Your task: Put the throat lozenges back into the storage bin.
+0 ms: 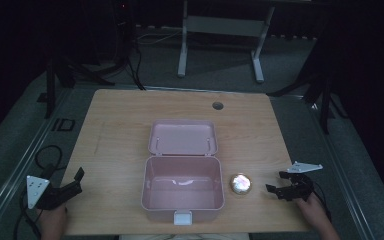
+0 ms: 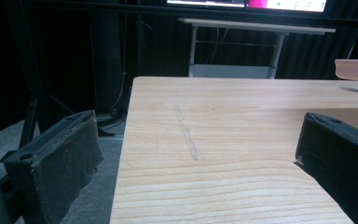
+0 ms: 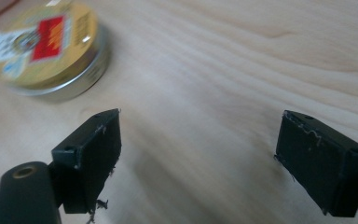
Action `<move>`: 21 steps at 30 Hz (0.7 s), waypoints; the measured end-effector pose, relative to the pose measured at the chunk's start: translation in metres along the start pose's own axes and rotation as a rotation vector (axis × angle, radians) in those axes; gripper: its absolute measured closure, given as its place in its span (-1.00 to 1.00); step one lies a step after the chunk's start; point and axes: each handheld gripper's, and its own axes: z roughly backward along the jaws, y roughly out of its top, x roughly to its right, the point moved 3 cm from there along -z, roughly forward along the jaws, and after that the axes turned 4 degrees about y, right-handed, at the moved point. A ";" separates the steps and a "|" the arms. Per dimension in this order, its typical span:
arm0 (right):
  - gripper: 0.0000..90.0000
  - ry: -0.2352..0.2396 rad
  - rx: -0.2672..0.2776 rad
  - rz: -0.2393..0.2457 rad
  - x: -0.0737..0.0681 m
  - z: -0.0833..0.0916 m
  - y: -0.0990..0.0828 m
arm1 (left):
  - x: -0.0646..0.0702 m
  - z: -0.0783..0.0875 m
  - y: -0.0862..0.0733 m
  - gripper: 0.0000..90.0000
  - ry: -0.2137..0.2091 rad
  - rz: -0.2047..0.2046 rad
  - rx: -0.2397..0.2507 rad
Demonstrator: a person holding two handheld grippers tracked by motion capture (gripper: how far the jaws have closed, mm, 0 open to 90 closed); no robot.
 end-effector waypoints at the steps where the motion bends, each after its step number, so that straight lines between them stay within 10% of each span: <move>1: -0.70 0.005 -0.024 0.011 -0.001 0.001 0.001 | 0.000 0.000 0.000 -0.99 0.000 0.000 0.000; 21: -0.69 0.038 -0.693 0.288 -0.032 0.007 0.024 | 0.000 0.000 0.000 -0.99 0.000 -0.002 0.004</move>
